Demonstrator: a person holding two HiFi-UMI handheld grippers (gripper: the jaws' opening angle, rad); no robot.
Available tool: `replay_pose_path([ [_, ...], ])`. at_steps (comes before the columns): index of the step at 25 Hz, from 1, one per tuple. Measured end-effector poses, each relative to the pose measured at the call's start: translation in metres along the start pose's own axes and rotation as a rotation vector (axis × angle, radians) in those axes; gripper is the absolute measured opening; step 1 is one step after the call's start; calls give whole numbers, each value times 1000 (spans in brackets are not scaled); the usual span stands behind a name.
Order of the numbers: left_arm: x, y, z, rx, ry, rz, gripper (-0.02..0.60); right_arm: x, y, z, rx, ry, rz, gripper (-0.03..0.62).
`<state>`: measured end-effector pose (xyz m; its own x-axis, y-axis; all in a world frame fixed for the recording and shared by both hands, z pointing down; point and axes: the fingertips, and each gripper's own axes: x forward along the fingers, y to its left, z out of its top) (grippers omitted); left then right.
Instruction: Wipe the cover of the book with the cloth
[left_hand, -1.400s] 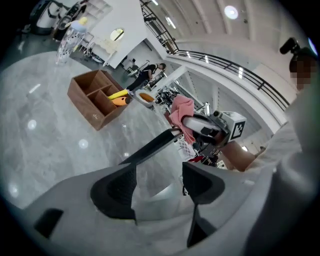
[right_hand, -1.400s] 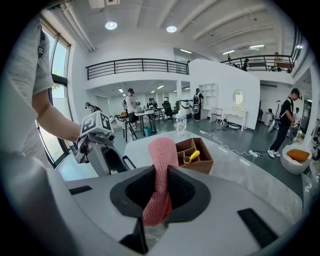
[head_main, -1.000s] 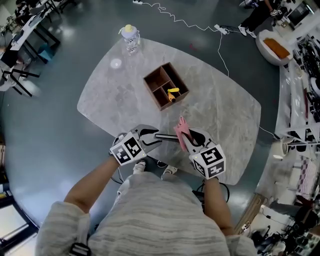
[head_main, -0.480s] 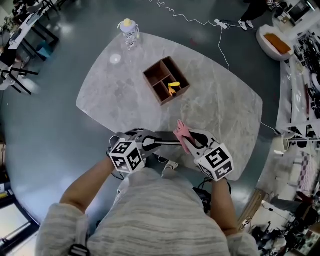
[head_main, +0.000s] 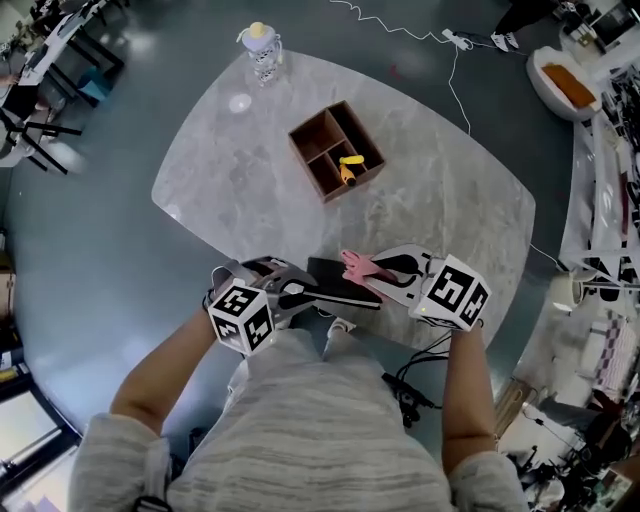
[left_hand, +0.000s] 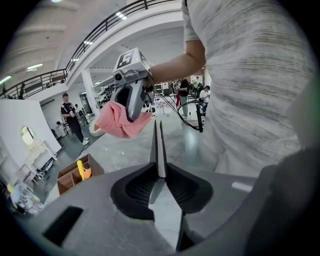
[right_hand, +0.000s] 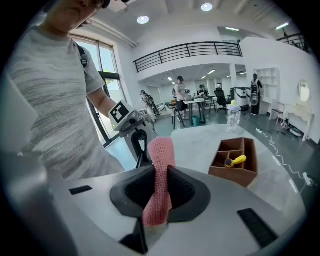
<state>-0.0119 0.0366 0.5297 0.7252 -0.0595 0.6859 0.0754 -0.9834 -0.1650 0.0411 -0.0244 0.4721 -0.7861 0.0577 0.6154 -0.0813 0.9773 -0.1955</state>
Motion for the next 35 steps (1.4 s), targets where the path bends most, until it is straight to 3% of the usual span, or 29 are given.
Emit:
replay_pose_path([
  [4, 0, 4, 2, -29, 12, 9, 80, 20, 17, -6, -7, -2, 178, 57],
  [9, 0, 9, 2, -107, 3, 27, 80, 37, 15, -23, -3, 18, 264, 57],
  [17, 1, 9, 2, -130, 6, 41, 80, 70, -10, -57, 53, 26, 260, 57],
  [27, 0, 12, 4, -159, 2, 49, 80, 118, -43, -105, 68, 150, 258, 57],
  [35, 1, 11, 3, -155, 5, 48, 80, 140, -59, -133, 62, 236, 194, 57],
])
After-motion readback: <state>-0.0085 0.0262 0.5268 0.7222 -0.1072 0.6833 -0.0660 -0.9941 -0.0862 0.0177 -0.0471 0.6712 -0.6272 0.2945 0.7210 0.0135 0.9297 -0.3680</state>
